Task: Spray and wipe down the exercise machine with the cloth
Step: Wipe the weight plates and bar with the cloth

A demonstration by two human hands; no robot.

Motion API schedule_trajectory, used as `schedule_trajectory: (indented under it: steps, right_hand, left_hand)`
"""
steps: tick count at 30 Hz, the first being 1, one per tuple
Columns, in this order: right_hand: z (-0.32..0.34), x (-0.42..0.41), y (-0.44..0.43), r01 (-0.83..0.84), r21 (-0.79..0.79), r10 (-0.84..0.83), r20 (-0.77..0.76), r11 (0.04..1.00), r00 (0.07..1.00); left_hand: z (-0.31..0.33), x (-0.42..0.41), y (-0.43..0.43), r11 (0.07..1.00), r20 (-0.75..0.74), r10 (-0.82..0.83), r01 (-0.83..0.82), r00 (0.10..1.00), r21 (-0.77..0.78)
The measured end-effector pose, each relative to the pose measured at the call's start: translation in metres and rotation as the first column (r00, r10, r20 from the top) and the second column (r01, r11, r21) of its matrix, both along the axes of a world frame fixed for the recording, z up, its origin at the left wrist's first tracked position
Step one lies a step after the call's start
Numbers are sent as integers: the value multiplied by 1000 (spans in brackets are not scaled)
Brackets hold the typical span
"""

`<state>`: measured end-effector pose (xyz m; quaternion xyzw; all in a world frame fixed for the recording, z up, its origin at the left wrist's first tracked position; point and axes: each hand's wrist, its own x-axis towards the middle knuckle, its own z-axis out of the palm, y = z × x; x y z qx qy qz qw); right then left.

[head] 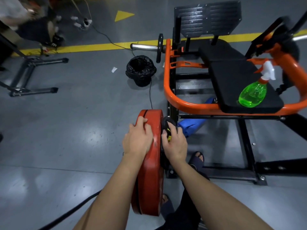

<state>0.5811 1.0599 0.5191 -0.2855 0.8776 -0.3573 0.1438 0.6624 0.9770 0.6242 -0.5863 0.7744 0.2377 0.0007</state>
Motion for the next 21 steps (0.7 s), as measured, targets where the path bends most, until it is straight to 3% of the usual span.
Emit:
schedule_trajectory:
  steps: [3,5,7,8,10,13,16,19,21]
  right_hand:
    - [1,-2,-2,-11,35,10,16,999,1000]
    - [8,-4,-2,-61,62,59,41,996,997]
    - [19,-8,0,-59,60,51,135,996,989]
    - [19,-10,-1,-36,48,28,169,998,985]
    - [18,-9,-1,-9,33,3,178,999,984]
    - [12,-5,-7,-64,96,62,21,993,998]
    - [-2,-5,-12,-13,84,15,-30,996,999]
    - [-4,-4,-10,-6,63,10,-53,998,999]
    - [-6,-4,-9,-28,47,31,-53,998,998]
  left_hand:
    - [-7,-40,-19,992,9,110,-109,994,-61]
    - [-11,-82,-25,994,-21,63,-64,998,-85]
    - [-13,-122,-27,1000,-56,-3,4,998,15]
    - [-17,-138,-32,996,-16,-37,38,999,82]
    - [-30,-151,-47,981,218,-141,106,966,163]
    - [-41,-146,-76,954,535,-227,76,814,290]
    - [-45,-135,-90,912,606,-260,-15,752,410]
    - [-76,-133,-106,886,615,-392,100,684,453]
    - [-63,-128,-101,904,621,-364,102,694,415]
